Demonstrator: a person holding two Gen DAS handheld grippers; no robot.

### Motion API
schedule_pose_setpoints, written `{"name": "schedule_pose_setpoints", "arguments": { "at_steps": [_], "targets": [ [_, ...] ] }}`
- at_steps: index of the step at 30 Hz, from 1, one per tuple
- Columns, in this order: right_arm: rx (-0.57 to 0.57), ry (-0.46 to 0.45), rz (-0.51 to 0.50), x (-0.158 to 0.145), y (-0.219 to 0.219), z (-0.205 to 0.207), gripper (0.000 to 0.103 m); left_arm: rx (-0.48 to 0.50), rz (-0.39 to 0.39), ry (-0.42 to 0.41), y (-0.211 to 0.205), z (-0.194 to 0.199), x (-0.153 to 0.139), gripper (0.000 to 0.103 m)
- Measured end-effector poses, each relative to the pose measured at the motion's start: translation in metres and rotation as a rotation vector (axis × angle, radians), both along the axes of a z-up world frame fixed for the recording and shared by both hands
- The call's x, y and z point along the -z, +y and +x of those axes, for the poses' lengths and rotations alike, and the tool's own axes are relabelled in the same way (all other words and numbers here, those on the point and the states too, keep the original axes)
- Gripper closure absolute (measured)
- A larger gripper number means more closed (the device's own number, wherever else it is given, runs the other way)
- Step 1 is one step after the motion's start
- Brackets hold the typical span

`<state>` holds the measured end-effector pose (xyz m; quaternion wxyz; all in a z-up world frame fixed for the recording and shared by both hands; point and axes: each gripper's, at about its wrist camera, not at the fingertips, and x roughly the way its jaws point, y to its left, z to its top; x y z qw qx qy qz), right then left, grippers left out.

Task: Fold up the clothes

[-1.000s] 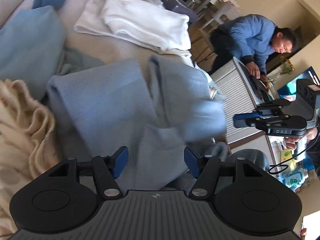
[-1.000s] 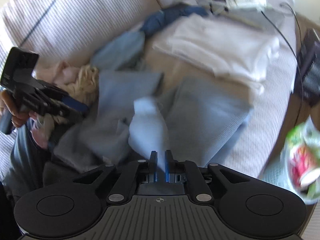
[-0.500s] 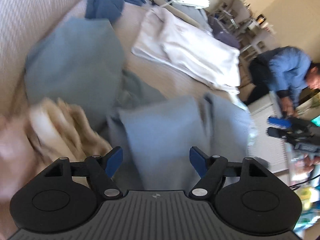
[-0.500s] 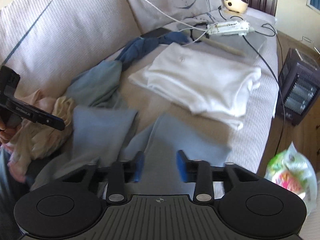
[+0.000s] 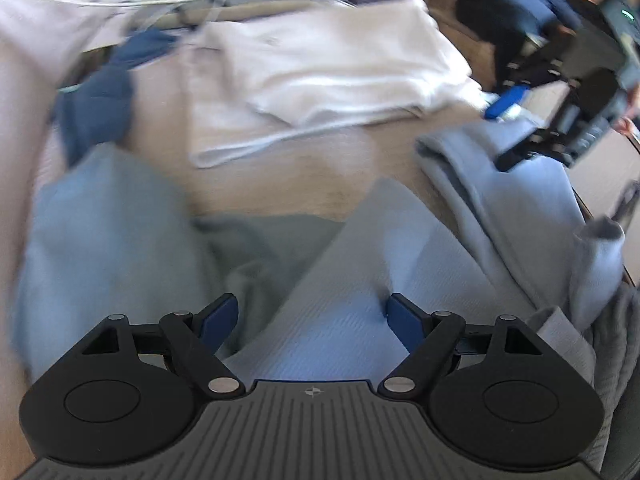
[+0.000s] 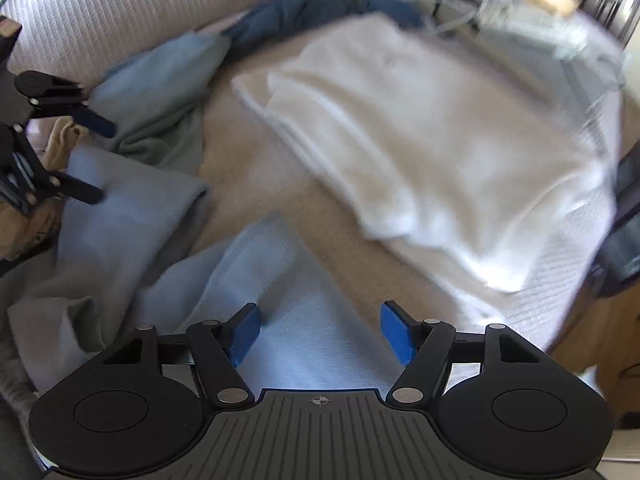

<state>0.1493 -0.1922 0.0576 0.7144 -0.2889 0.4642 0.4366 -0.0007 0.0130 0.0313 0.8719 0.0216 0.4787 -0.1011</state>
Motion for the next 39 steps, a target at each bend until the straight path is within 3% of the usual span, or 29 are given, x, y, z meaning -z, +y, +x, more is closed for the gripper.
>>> {"name": "schedule_pose_setpoints", "arguments": {
  "at_steps": [2,3,4,6,8,12,17,20,22,23,25,27,32,35,39],
  "targets": [
    [0.017,0.014,-0.023,0.011,0.002,0.001,0.041,0.028,-0.045,0.031,-0.002,0.003,0.005,0.065],
    [0.042,0.009,-0.028,0.012,0.002,0.001,0.054,0.026,-0.048,0.030,-0.002,0.002,0.004,0.072],
    [0.067,0.003,-0.034,0.014,0.001,0.001,0.062,0.025,-0.054,0.022,-0.001,0.000,0.000,0.087],
    [0.106,-0.025,-0.029,0.007,-0.001,-0.002,0.091,0.019,-0.090,-0.002,0.004,-0.003,-0.011,0.093],
    [0.119,-0.073,-0.011,-0.008,-0.005,-0.008,0.093,0.025,-0.122,-0.038,0.010,-0.004,-0.027,0.093],
    [0.112,-0.198,0.033,-0.046,-0.008,-0.016,0.094,0.010,-0.171,-0.112,0.031,0.014,-0.064,0.093],
    [0.167,-0.353,0.093,-0.089,-0.005,0.003,0.094,-0.032,-0.070,-0.287,0.048,0.066,-0.107,0.093],
    [0.227,-0.415,0.136,-0.099,0.002,0.031,0.094,-0.098,-0.008,-0.324,0.055,0.104,-0.110,0.091],
    [0.265,-0.423,0.147,-0.094,0.009,0.053,0.093,-0.133,0.029,-0.305,0.058,0.123,-0.103,0.077],
    [0.284,-0.418,0.149,-0.089,0.013,0.064,0.092,-0.161,0.044,-0.293,0.061,0.129,-0.099,0.062],
    [0.305,-0.395,0.144,-0.076,0.019,0.075,0.085,-0.215,0.038,-0.266,0.066,0.133,-0.092,0.055],
    [0.308,-0.415,0.120,-0.066,0.024,0.076,0.071,-0.222,0.002,-0.234,0.074,0.125,-0.088,0.051],
    [0.275,-0.437,0.109,-0.068,0.011,0.057,0.056,-0.240,0.002,-0.189,0.084,0.076,-0.095,0.041],
    [0.250,-0.421,0.137,-0.078,-0.008,0.034,0.056,-0.281,-0.049,-0.173,0.089,0.036,-0.104,0.035],
    [0.179,-0.348,0.178,-0.087,-0.029,-0.020,0.056,-0.365,-0.040,-0.211,0.082,-0.025,-0.122,0.030]
  ]
}}
